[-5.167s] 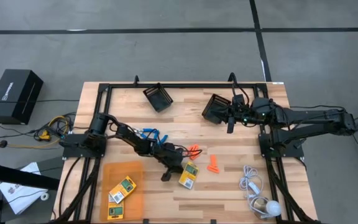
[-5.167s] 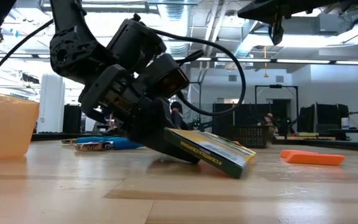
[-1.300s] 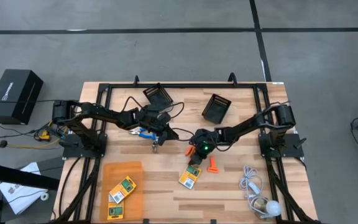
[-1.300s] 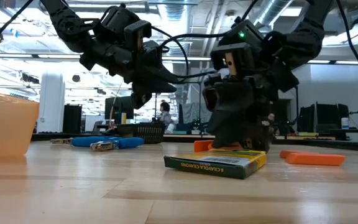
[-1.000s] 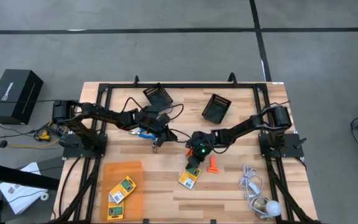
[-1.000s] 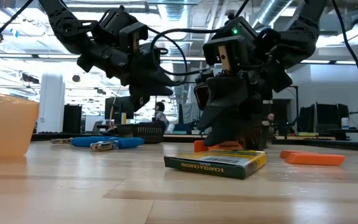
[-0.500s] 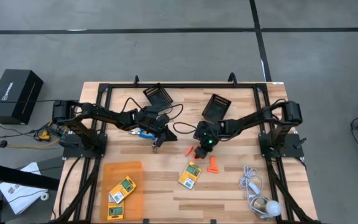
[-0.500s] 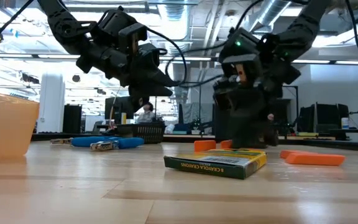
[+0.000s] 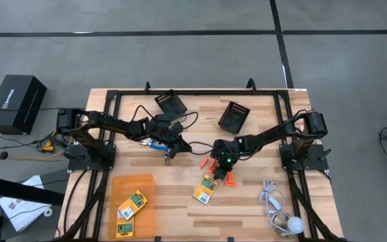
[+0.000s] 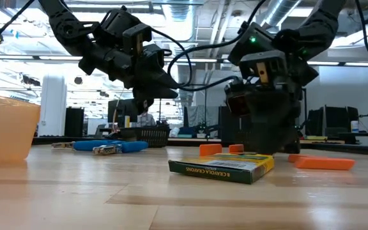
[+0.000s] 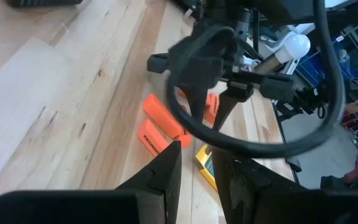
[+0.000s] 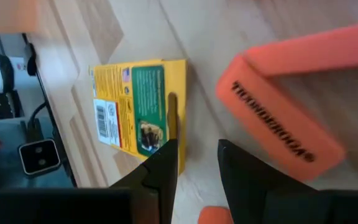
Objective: Pick & Place School Supplies
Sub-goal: Put the crayon box into the orange transparent bin
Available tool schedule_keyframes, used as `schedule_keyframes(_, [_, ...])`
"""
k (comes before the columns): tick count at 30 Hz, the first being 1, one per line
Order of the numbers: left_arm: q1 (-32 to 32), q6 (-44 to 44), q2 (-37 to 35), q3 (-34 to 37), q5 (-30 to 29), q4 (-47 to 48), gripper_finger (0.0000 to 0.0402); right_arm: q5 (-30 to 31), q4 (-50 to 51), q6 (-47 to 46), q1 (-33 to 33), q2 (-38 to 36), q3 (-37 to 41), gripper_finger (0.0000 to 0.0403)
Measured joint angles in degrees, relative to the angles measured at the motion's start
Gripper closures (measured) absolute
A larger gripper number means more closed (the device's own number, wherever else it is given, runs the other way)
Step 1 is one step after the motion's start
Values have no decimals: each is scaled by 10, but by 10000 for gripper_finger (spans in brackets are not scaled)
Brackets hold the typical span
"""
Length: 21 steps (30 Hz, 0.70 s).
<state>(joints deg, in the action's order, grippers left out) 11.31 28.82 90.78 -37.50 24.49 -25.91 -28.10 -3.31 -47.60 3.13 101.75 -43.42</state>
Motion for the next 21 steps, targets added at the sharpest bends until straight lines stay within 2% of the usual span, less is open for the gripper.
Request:
schedule_keyframes(17, [0,0,0,0,6,2,316,12,-45,-33,-3,-1,0,295])
schedule_keyframes(21, [0,0,0,5,8,0,316,9,-69,-51,6,23,-1,295])
